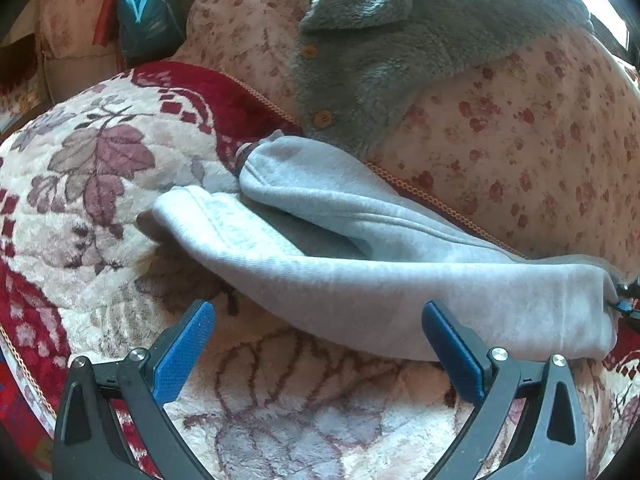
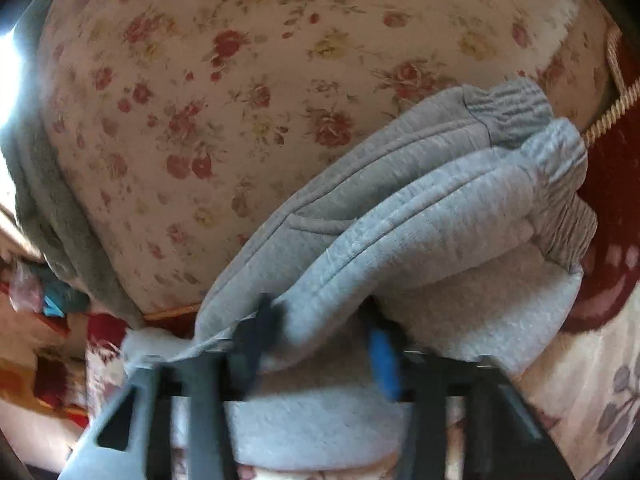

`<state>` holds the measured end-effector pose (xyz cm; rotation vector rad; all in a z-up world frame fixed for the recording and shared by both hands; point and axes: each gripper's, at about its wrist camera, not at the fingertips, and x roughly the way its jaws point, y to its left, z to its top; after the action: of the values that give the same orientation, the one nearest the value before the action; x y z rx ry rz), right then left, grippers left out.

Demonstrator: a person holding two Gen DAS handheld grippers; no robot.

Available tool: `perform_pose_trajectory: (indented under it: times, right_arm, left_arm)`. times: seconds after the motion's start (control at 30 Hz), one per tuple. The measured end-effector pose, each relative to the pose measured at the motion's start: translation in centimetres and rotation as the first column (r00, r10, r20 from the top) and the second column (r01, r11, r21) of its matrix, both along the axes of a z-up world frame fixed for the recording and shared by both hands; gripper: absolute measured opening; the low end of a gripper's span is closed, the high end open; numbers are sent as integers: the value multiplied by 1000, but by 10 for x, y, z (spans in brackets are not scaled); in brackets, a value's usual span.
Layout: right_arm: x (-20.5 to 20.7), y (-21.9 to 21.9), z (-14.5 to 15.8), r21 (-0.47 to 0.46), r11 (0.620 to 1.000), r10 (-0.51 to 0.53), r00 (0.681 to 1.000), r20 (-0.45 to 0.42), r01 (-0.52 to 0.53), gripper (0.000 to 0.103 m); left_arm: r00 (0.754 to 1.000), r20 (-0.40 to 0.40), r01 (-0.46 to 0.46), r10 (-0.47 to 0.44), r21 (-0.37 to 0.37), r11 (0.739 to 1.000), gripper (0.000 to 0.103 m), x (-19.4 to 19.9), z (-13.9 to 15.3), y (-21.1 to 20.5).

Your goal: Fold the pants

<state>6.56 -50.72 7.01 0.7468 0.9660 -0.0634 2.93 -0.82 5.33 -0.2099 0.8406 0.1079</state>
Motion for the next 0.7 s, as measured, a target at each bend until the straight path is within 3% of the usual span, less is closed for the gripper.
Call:
perform_pose_trajectory:
  times: [0.07, 0.23, 0.37, 0.5, 0.6, 0.63, 0.67, 0.7]
  right_arm:
    - [-13, 11, 12, -38, 998, 51, 998, 32, -49, 21]
    - [-69, 24, 17, -31, 994, 105, 992, 71, -103, 18]
    - [-140, 24, -5, -5, 993, 119, 990, 70, -119, 18]
    - [-183, 20, -43, 69, 993, 96, 994, 49, -100, 19]
    - [-201, 14, -52, 86, 995, 43, 993, 108, -53, 30]
    - [-206, 11, -52, 86, 996, 20, 992, 125, -30, 51]
    - [-209, 10, -52, 93, 996, -1, 991, 137, -12, 85]
    - [-213, 7, -52, 112, 994, -29, 987, 158, 11, 98]
  left_arm:
    - [1000, -5, -3, 3, 3, 1000, 103, -2, -2, 3]
    - [1000, 5, -12, 12, -35, 999, 103, -18, -3, 13]
    - [1000, 12, -20, 22, -92, 996, 103, -31, -6, 18]
    - [999, -12, -35, 33, -133, 991, 103, -34, -16, 20]
    - [998, -30, -61, 57, -147, 987, 103, -35, -23, 22]
    - [997, -29, -70, 66, -141, 988, 103, -35, -24, 23]
    - [997, -29, -78, 75, -135, 988, 103, -36, -26, 25]
    - [996, -31, -85, 82, -133, 987, 103, -35, -28, 27]
